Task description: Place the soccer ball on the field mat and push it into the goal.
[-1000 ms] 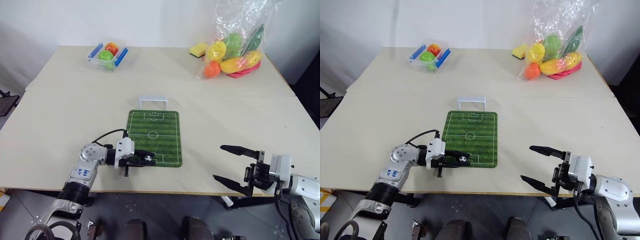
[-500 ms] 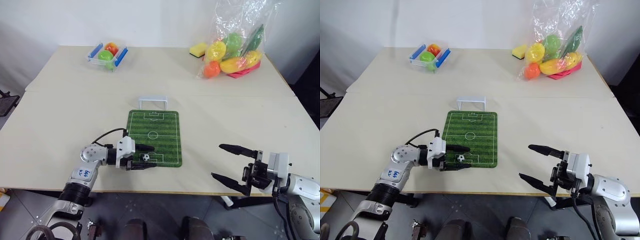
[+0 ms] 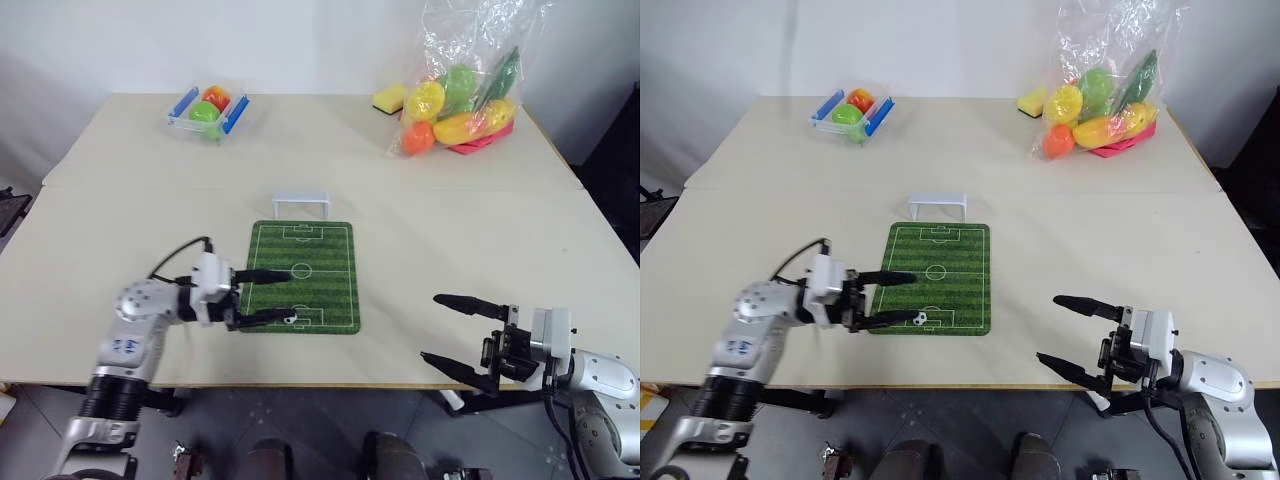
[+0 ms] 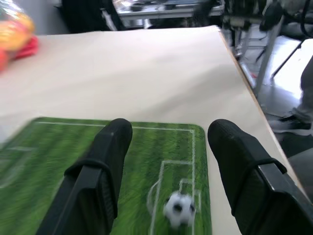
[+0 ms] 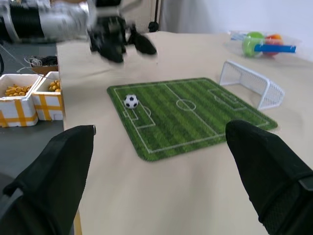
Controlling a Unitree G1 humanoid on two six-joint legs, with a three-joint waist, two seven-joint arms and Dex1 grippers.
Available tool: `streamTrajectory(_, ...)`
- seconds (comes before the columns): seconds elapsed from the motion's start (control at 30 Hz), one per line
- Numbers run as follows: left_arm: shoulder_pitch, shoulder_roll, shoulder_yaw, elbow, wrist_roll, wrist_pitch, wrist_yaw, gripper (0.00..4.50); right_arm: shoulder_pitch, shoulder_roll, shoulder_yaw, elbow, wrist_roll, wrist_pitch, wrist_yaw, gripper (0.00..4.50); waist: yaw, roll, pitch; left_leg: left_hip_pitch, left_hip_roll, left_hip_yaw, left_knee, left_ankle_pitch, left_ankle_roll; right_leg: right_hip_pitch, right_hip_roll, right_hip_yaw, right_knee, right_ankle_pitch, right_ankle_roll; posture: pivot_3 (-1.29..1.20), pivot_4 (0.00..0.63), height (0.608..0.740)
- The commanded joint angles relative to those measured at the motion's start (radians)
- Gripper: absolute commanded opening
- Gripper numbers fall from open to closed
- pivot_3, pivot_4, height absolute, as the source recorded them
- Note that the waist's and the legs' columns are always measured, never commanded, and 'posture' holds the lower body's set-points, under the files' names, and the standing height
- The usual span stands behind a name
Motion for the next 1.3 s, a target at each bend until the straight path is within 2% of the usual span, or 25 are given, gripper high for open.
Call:
streamTrajectory(0.03,0.072,0.059,0.057,-0.025,-0.021,0.015,-0.028,2.57,-0.018,-0.002,-0.039,0.01,0.028,-0.042,0.032,4.5,0.001,0.0,0.0,0.0,0.0,0.0,0.0,0.0,0.0,0.0,0.0,0.0,0.0,0.0,0.0,0.0,0.15,0.74)
streamTrajectory(0.07,0.097,0.076,0.062,-0.016,-0.009,-0.003,-0.044,2.39,-0.019,-0.002,-0.039,0.014,0.025,-0.046,0.04,4.5,0.001,0.0,0.0,0.0,0.0,0.0,0.0,0.0,0.0,0.0,0.0,0.0,0.0,0.0,0.0,0.0,0.15,0.74)
streamTrajectory(0.13,0.14,0.088,0.064,-0.004,0.0,-0.023,-0.063,1.72,-0.02,-0.006,-0.034,0.019,0.018,-0.052,0.059,4.5,0.001,0.001,0.0,0.0,0.0,0.0,-0.001,0.0,0.0,0.0,0.001,0.0,-0.001,0.0,0.0,0.0,0.15,0.74)
streamTrajectory(0.27,0.213,0.063,0.016,-0.036,0.01,-0.033,-0.079,0.44,-0.033,-0.002,-0.001,0.04,-0.011,-0.072,0.094,4.5,0.005,0.001,0.0,0.0,0.0,0.0,-0.001,-0.001,0.0,0.0,0.0,0.0,-0.002,0.0,0.0,0.0,0.15,0.74)
streamTrajectory(0.33,0.226,0.042,-0.013,-0.065,0.015,-0.022,-0.068,0.03,-0.047,0.009,0.008,0.047,-0.017,-0.074,0.091,4.5,0.005,0.001,0.0,-0.001,0.0,0.0,0.0,-0.001,0.001,0.0,0.0,0.0,-0.002,0.0,0.0,0.0,0.15,0.74)
streamTrajectory(0.63,0.125,-0.068,-0.119,-0.009,0.086,0.0,0.012,0.03,-0.053,0.029,0.035,0.059,-0.039,-0.091,0.08,4.5,0.004,0.001,0.0,-0.001,0.0,0.001,0.0,-0.001,0.0,0.0,0.0,0.0,-0.002,0.0,0.0,0.0,0.15,0.74)
streamTrajectory(0.9,-0.009,-0.11,-0.164,0.195,0.171,-0.076,0.005,0.03,-0.029,0.037,0.026,0.042,-0.044,-0.102,0.06,4.5,0.003,0.001,0.0,0.0,0.0,0.001,0.0,-0.001,0.001,0.0,0.001,0.0,-0.003,0.0,0.001,0.0,0.15,0.74)
streamTrajectory(1.1,-0.264,-0.213,-0.132,0.478,0.241,-0.189,0.133,0.03,-0.018,0.081,0.006,0.016,-0.044,-0.104,-0.038,4.5,0.012,0.0,0.0,-0.001,0.0,0.001,0.002,-0.001,0.001,0.001,0.001,0.0,-0.003,0.001,0.002,0.0,0.15,0.74)
streamTrajectory(1.23,-0.353,-0.244,-0.101,0.606,0.268,-0.283,0.208,0.03,-0.01,0.099,0.002,-0.003,-0.049,-0.103,-0.083,4.5,0.001,0.0,0.0,-0.002,-0.001,0.002,0.002,-0.002,0.002,0.001,0.0,0.0,-0.005,0.003,0.003,0.0,0.15,0.74)
streamTrajectory(1.3,-0.373,-0.241,-0.08,0.621,0.252,-0.29,0.21,0.03,-0.012,0.13,-0.016,-0.009,-0.06,-0.104,-0.166,4.5,-0.005,0.0,0.0,-0.001,-0.001,0.003,0.0,-0.002,0.002,0.0,0.001,0.0,-0.006,0.003,0.003,0.0,0.15,0.74)
